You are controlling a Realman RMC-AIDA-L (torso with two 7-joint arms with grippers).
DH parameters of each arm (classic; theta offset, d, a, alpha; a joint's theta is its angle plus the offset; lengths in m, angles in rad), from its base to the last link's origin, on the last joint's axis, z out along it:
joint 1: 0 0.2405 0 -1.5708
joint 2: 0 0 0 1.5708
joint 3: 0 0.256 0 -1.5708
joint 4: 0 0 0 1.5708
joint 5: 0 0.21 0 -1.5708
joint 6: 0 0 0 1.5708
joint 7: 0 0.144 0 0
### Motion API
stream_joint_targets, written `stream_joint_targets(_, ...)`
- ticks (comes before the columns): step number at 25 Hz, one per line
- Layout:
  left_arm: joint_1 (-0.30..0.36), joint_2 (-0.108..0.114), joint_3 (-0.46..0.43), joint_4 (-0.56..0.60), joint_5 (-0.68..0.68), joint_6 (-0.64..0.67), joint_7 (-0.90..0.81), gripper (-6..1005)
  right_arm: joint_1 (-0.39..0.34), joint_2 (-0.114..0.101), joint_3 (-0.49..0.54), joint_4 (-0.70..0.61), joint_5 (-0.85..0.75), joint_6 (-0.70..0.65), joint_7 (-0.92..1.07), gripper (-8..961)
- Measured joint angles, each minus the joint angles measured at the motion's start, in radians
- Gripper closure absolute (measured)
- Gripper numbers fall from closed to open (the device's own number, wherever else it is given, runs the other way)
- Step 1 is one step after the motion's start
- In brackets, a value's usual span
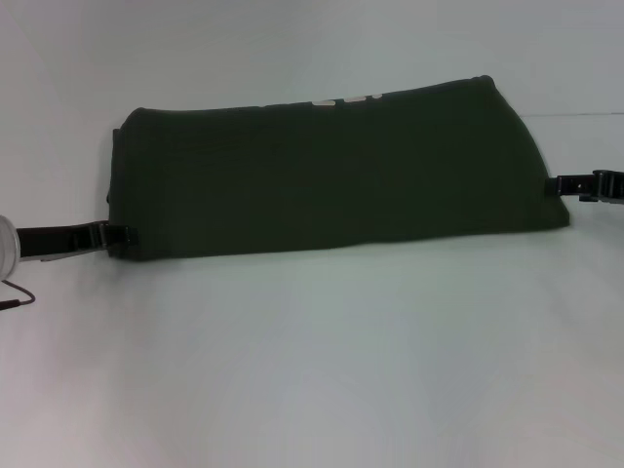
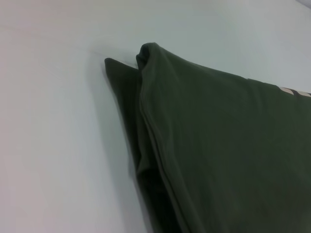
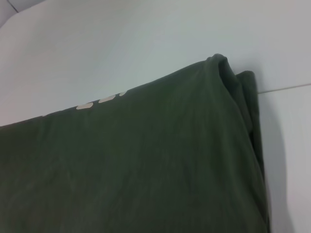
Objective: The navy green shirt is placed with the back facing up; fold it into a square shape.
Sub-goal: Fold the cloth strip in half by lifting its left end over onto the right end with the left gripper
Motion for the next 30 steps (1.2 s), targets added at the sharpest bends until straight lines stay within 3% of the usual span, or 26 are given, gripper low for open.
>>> stream_joint_targets(15, -0.010, 0.002, 0.036, 0.000, 0.016, -0.042, -0.027, 703, 0.002, 0.000, -0.001, -0.003, 0.000, -0.003, 0.008, 229)
stream_joint_targets(24, -0.011, 0.002, 0.036, 0.000, 0.016, -0.038, -0.029, 979, 0.017, -0.018, -0.065, -0.008, 0.000, -0.006, 0.115, 229)
stream_joint_targets(30, -0.013, 0.002, 0.045, 0.000, 0.016, -0.035, -0.039, 980, 0.050, -0.034, -0.106, -0.010, -0.063, -0.001, 0.258, 232)
